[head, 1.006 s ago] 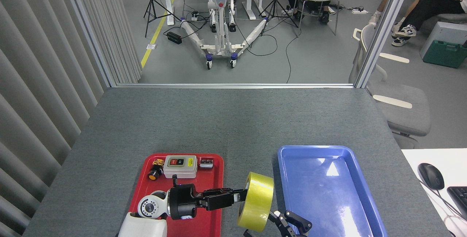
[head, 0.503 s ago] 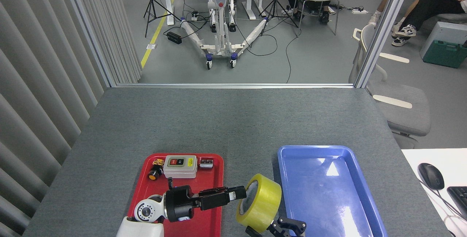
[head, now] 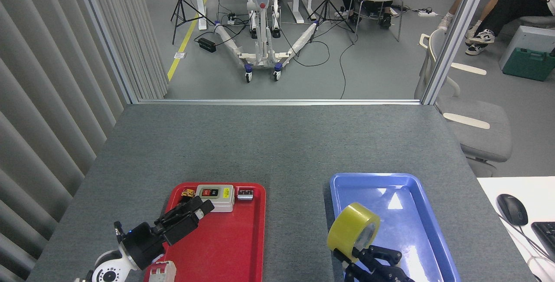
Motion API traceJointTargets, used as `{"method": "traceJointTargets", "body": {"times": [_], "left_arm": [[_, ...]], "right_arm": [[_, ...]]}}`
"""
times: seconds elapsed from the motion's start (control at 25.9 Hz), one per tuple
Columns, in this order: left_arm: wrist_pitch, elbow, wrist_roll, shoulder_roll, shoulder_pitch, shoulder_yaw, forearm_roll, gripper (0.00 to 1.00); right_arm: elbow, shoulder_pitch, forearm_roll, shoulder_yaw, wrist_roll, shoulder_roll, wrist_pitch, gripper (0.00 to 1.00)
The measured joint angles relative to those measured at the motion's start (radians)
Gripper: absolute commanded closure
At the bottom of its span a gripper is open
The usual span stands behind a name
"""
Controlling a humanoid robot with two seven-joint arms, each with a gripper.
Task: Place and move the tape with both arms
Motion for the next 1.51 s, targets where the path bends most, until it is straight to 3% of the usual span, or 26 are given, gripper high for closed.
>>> {"method": "traceJointTargets", "body": {"times": [0.12,0.23,0.35,0.5,0.54,0.62,0.7,0.73,1.04,1.35,1.51], "left_arm": [[0.253,-0.150,0.219,0.001,0.082,-0.062,-0.311,0.00],[0.523,-0.241,0.335,-0.007,0.127,-0.141,-0.517,0.00],[0.660,-0.264,0.372,-0.013,0.140,-0.166,-0.559,0.00],[0.714,-0.267,0.392,-0.008,0.145,-0.147,-0.548,0.00],[0.721,-0.267,0.395,-0.006,0.145,-0.143,-0.547,0.00],[0.728,-0.267,0.399,-0.002,0.146,-0.138,-0.544,0.00],[0.732,-0.267,0.402,0.001,0.147,-0.135,-0.543,0.00],[0.732,-0.267,0.404,0.003,0.148,-0.134,-0.543,0.00],[0.721,-0.269,0.407,0.026,0.149,-0.133,-0.549,0.00],[0.718,-0.269,0.404,0.034,0.152,-0.132,-0.553,0.00],[0.718,-0.269,0.406,0.034,0.153,-0.132,-0.554,0.00]], "right_arm": [[0.009,-0.055,0.000,-0.006,0.237,-0.004,0.153,1.00],[0.034,-0.120,0.002,-0.003,0.457,-0.007,0.310,1.00],[0.075,-0.181,0.000,-0.001,0.605,-0.008,0.411,1.00],[0.133,-0.231,-0.027,0.003,0.769,-0.009,0.467,1.00],[0.143,-0.237,-0.033,0.003,0.791,-0.009,0.478,0.88],[0.157,-0.244,-0.039,0.004,0.822,-0.009,0.514,0.41],[0.163,-0.246,-0.040,0.005,0.830,-0.010,0.552,0.02],[0.166,-0.246,-0.040,0.005,0.832,-0.010,0.573,0.01],[0.165,-0.230,-0.057,0.006,0.595,-0.012,0.670,0.00],[0.165,-0.161,-0.058,-0.049,0.053,-0.037,0.632,0.01],[0.171,-0.117,-0.057,-0.077,-0.097,-0.034,0.591,0.00]]}}
